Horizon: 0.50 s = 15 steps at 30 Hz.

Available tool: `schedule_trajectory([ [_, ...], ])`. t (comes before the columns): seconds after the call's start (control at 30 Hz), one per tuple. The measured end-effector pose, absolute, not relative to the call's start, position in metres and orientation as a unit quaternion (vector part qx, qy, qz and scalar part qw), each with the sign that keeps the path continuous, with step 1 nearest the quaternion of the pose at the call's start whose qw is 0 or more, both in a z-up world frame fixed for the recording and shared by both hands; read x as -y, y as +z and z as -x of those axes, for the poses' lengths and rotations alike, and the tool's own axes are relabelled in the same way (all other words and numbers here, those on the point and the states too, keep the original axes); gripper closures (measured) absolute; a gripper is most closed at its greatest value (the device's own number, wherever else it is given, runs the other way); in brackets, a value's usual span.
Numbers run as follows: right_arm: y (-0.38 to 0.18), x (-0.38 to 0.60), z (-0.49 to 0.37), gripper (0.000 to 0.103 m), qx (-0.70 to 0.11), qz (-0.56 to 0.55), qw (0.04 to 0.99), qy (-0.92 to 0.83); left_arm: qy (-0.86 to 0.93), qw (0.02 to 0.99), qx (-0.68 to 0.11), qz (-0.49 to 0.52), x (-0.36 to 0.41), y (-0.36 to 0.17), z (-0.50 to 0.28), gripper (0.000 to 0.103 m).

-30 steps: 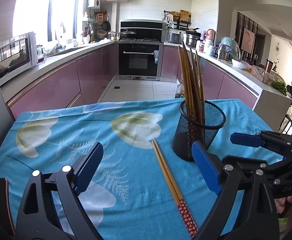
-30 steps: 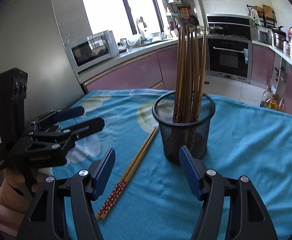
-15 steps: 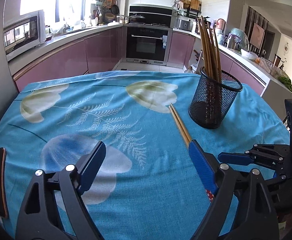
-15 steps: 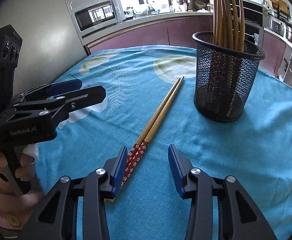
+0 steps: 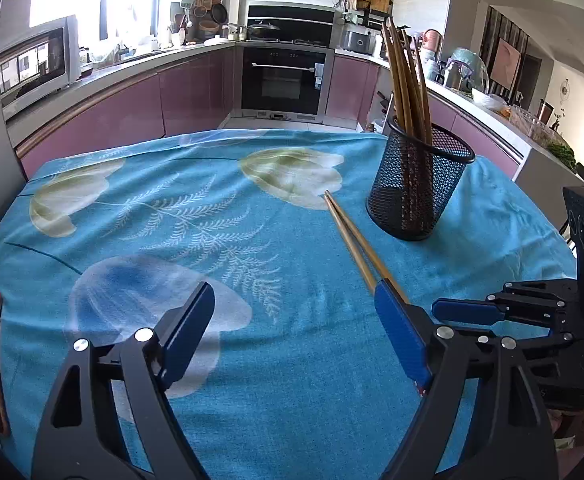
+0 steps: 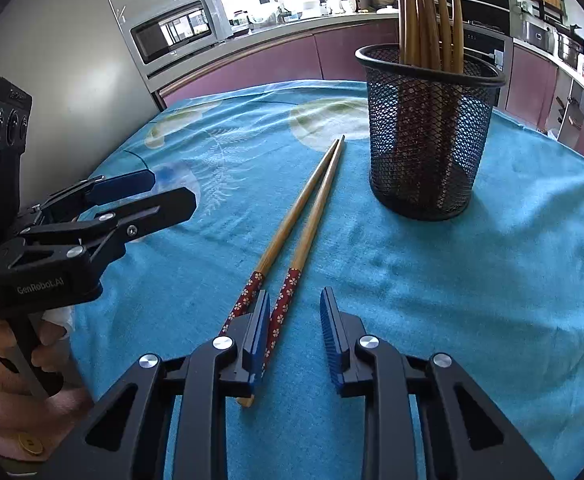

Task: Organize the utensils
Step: 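Open both tools and withdraw them toward the last chopstick pair, then close the left tool on one chopstick while the right tool grasps the other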

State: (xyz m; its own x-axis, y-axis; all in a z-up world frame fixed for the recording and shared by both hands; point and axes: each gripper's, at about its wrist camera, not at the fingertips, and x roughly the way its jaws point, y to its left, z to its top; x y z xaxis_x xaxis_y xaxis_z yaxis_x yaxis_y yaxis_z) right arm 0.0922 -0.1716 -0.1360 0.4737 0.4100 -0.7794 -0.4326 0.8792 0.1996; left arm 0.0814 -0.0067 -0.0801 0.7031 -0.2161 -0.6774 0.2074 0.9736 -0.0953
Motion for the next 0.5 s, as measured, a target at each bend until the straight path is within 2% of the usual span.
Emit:
schedule_trajectory([
  [0.5,-0.136,0.18,-0.122,0.079,-0.465,-0.009,0.846,0.261,-0.18,0.896,-0.403,-0.041,0.044,-0.1,-0.08,0.033],
])
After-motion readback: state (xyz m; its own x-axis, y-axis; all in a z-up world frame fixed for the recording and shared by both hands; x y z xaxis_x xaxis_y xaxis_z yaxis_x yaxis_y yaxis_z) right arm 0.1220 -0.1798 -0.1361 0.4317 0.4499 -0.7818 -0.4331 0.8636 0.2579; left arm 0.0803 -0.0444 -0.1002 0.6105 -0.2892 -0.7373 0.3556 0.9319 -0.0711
